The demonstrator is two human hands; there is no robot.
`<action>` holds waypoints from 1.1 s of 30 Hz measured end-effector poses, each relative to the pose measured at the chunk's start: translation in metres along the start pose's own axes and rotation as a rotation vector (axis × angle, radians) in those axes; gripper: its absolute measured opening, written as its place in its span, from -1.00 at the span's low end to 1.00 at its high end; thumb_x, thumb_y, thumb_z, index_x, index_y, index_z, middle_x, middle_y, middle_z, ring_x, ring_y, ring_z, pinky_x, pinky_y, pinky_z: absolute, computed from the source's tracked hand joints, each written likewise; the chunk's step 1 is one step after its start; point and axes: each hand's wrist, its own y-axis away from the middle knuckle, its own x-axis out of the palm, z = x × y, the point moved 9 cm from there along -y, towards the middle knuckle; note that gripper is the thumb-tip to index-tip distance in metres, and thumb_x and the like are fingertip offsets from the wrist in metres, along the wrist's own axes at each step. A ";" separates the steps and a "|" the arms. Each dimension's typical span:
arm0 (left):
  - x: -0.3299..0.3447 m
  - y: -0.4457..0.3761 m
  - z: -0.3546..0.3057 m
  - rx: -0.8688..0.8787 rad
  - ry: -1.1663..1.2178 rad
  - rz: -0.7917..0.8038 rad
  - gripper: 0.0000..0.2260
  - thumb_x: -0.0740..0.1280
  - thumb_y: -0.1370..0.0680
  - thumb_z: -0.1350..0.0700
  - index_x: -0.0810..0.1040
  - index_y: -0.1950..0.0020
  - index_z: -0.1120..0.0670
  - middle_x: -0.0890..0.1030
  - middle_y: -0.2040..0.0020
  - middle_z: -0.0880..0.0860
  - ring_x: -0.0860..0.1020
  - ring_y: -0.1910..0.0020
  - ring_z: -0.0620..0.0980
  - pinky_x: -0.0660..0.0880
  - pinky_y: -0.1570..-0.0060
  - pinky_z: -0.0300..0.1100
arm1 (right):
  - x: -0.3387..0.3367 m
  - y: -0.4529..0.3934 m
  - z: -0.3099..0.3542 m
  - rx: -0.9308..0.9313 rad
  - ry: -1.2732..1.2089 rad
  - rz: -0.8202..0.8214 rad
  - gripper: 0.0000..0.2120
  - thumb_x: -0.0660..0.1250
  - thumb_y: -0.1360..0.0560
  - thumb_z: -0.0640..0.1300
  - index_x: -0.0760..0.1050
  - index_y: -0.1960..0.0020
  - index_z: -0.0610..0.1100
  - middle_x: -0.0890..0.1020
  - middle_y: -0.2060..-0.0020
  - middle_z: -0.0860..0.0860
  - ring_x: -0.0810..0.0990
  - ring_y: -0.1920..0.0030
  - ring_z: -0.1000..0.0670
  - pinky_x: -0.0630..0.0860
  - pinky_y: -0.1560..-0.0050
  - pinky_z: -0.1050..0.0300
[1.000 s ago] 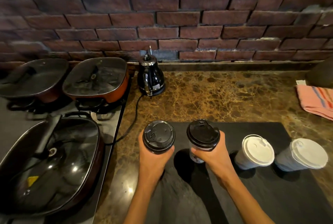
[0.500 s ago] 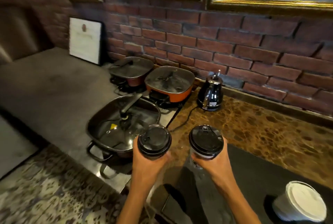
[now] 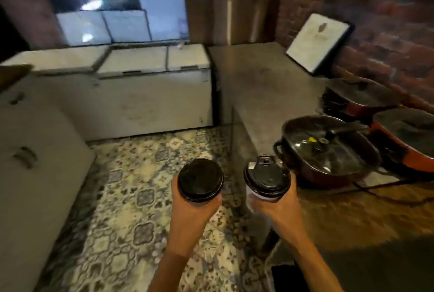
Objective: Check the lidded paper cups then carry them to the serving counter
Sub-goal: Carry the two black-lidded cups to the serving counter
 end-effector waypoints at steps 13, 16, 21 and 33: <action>-0.436 0.082 0.003 -0.034 -0.128 -0.751 -0.26 0.62 -0.32 0.30 0.34 -0.39 0.01 0.57 -0.24 0.00 0.61 -0.15 -0.08 0.59 -0.07 -0.15 | 0.449 0.097 0.082 -0.112 -0.044 0.742 -0.18 0.65 -0.30 -0.16 0.28 -0.41 0.06 0.55 -0.26 0.00 0.58 -0.23 0.05 0.59 -0.16 0.03; -0.529 0.117 -0.008 -0.018 -0.195 -0.897 -0.26 0.64 -0.30 0.29 0.35 -0.35 0.02 0.56 -0.19 -0.07 0.56 -0.09 -0.35 0.51 0.00 -0.44 | 0.548 0.147 0.103 -0.125 -0.074 0.864 -0.28 0.64 -0.30 -0.21 0.37 -0.33 0.06 0.59 -0.19 0.01 0.63 -0.16 0.12 0.65 -0.11 0.03; -0.659 0.172 -0.019 -0.020 -0.252 -1.051 -0.19 0.64 -0.31 0.25 0.27 -0.39 -0.07 0.51 -0.25 -0.09 0.51 -0.17 -0.37 0.50 -0.10 -0.42 | 0.682 0.234 0.144 -0.185 -0.160 1.031 -0.23 0.60 -0.30 -0.32 0.33 -0.25 0.25 0.53 -0.21 0.19 0.56 -0.13 0.38 0.53 -0.04 0.45; -0.853 0.248 -0.023 -0.072 -0.251 -1.406 -0.30 0.60 -0.35 0.31 0.31 -0.33 -0.04 0.53 -0.15 -0.11 0.52 -0.01 -0.50 0.46 0.12 -0.57 | 0.906 0.370 0.193 -0.198 -0.257 1.422 -0.29 0.56 -0.28 -0.43 0.34 -0.20 0.11 0.53 -0.17 0.13 0.57 -0.12 0.36 0.54 0.05 0.46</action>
